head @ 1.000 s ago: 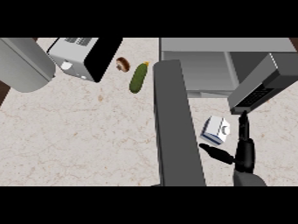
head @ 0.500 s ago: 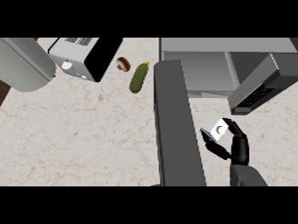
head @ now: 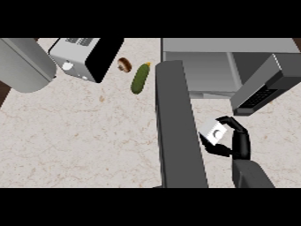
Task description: Pick up the milk, place it into the microwave and close the microwave
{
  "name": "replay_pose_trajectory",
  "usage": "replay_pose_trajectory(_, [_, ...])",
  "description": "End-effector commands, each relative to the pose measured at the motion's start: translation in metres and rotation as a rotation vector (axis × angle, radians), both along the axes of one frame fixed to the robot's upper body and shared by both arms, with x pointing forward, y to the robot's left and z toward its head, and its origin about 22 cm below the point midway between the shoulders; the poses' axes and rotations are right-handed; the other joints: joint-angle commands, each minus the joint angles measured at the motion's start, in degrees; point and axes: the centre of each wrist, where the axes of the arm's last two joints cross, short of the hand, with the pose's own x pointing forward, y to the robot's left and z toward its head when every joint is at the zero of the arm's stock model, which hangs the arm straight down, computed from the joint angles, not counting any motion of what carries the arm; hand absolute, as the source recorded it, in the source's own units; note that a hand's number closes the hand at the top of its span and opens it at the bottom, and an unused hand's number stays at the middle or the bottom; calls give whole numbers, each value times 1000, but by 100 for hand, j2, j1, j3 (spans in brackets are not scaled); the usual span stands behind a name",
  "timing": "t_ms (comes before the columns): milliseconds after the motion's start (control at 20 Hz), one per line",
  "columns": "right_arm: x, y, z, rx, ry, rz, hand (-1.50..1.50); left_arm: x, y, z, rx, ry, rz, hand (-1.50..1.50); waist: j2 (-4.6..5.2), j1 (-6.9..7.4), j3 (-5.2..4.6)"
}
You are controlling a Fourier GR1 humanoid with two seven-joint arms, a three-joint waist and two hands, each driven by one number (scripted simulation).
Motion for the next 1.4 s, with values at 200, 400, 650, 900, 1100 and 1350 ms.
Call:
replay_pose_trajectory(200, [7, -44, 13, 80, -55, 305, 150, 1, 12, -5, -15, -3, -5, -150, 16, 27, 7])
replay_pose_trajectory(400, [17, -42, 24, 124, -66, 391, 150, 2, -4, -2, -9, -1, -12, -150, -6, -34, 3])
replay_pose_trajectory(650, [24, 0, 39, 46, -102, 380, 150, -7, 7, 1, -5, 18, 17, -150, -20, -48, -2])
replay_pose_trajectory(900, [40, 16, 78, 32, -106, 357, 150, -19, 24, -15, -13, 21, 6, -150, -23, -39, -5])
replay_pose_trajectory(1100, [78, 12, 121, 20, -100, 327, 150, -17, 12, -6, -9, 17, 9, -150, -13, -15, -3])
replay_pose_trajectory(1350, [105, 64, 142, -73, -97, 298, 150, -2, 23, 2, -20, 19, 11, -150, 1, 6, 0])
